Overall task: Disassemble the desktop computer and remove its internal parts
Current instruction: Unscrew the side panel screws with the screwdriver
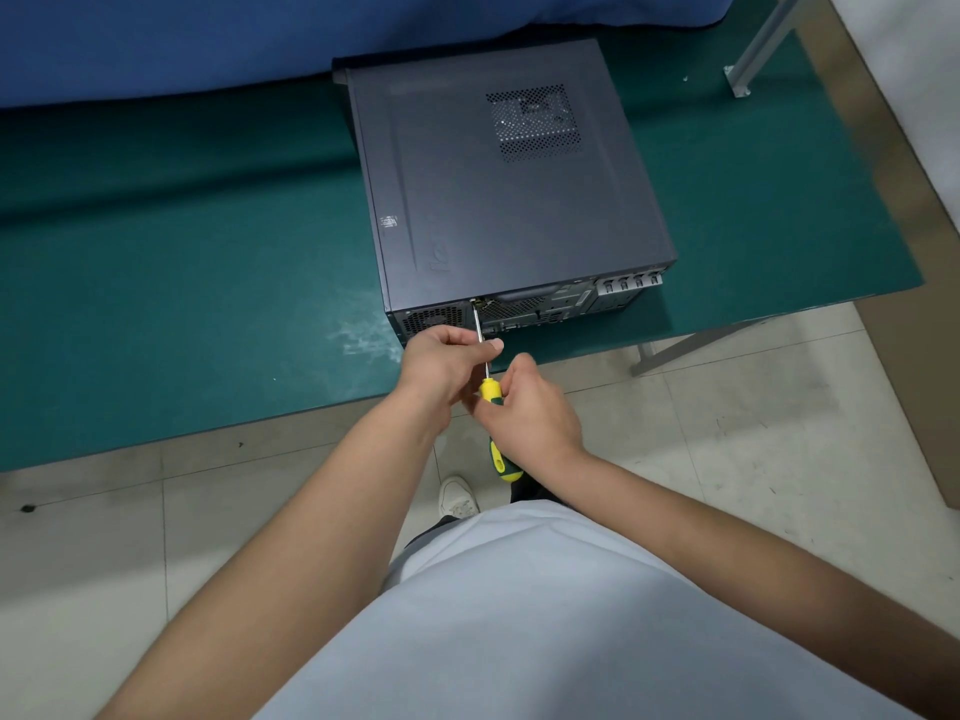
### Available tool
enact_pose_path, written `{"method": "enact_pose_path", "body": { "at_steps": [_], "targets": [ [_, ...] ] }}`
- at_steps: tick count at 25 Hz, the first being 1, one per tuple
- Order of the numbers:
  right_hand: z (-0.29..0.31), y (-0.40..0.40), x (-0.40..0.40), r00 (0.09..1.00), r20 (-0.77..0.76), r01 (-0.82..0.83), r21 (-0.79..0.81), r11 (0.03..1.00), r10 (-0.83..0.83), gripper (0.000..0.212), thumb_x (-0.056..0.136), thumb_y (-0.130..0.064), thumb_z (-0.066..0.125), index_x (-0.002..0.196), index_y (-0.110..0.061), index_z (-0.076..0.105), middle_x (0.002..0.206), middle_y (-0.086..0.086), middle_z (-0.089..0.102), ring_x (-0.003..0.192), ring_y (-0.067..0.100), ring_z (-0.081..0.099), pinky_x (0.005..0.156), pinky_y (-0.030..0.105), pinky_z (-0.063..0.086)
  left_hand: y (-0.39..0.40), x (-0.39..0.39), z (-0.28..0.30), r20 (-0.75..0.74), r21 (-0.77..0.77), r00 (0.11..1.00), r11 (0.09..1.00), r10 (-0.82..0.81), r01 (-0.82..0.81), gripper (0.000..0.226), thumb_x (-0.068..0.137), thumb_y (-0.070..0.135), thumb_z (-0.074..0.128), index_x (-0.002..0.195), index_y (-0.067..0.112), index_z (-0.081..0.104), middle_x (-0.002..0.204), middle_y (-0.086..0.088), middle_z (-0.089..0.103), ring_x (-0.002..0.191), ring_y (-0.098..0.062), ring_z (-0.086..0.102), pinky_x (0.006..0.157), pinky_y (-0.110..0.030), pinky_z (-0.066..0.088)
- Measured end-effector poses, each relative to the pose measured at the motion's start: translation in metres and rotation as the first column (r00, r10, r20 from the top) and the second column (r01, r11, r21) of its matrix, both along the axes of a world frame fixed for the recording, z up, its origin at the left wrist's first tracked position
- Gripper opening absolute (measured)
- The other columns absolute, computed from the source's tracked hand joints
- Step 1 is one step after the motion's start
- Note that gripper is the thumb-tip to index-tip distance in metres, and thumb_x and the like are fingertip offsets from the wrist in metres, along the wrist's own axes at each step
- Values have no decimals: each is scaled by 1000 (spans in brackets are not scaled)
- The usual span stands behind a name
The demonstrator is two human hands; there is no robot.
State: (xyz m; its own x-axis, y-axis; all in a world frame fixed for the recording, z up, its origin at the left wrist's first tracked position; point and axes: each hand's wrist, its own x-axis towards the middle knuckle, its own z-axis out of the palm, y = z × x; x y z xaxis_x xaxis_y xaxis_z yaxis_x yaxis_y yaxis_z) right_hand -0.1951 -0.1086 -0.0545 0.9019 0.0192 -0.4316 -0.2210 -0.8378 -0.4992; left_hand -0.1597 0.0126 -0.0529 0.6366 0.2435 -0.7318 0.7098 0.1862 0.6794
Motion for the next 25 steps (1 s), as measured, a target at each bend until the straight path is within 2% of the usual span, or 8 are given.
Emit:
{"method": "enact_pose_path", "body": {
  "at_steps": [3,5,8,11,15,18,20,25],
  "targets": [
    [-3,-2,4,998,-52,28,33,999,-26,47,84,-63,65,88,-23,42,78,-4,61,73,23,60,56,37,41,1,0,0,32,-16,999,1000,-14,15,25,78,8,89,86,11,65,69,-4,70,55,-17,64,53,-27,54],
    [-4,-7,6,976,-212,103,269,958,-46,38,88,-53,69,89,-21,49,81,2,66,74,21,62,66,40,47,2,0,1,43,-26,999,999,-25,26,19,83,6,84,90,6,66,73,-9,71,56,-19,68,57,-29,58],
    [0,-15,-1,793,-608,453,617,643,24,22,98,-36,67,102,-15,61,88,12,70,71,21,67,72,39,56,7,-1,2,52,-176,999,984,-14,23,8,93,-1,71,100,-2,67,84,-17,72,64,-22,73,60,-30,61],
    [0,-24,-6,691,-719,624,645,442,75,24,103,-26,57,113,-5,65,93,17,71,75,26,68,79,43,59,13,-3,3,62,-303,998,952,-28,45,15,99,-5,58,110,1,66,97,-16,77,82,-24,78,79,-39,64],
    [-1,-25,-7,740,-673,582,641,500,3,16,101,-19,62,108,-5,66,93,14,74,77,22,71,74,36,61,16,-3,3,71,-380,997,924,-30,54,21,102,3,57,121,9,61,107,-14,78,97,-25,77,94,-44,57],
    [-1,-17,-7,812,-582,459,587,667,-46,19,94,-30,73,95,-18,58,83,-1,73,67,8,65,58,24,51,12,-5,2,24,-245,996,965,-91,94,25,88,21,81,104,12,64,93,-7,76,83,-21,75,73,-37,63],
    [-2,-14,-6,843,-536,394,557,732,-45,26,91,-34,76,102,-18,59,86,-3,65,72,9,60,66,28,50,8,-6,0,22,-177,996,980,-86,89,25,83,15,86,92,10,63,77,-7,70,68,-18,70,61,-30,59],
    [1,-20,-8,726,-687,557,609,565,25,24,96,-24,71,112,-15,57,97,6,62,73,19,68,67,37,60,12,-6,-1,40,-229,996,970,-74,81,8,92,5,75,98,5,69,88,-14,77,77,-22,77,69,-31,62]
  ]
}}
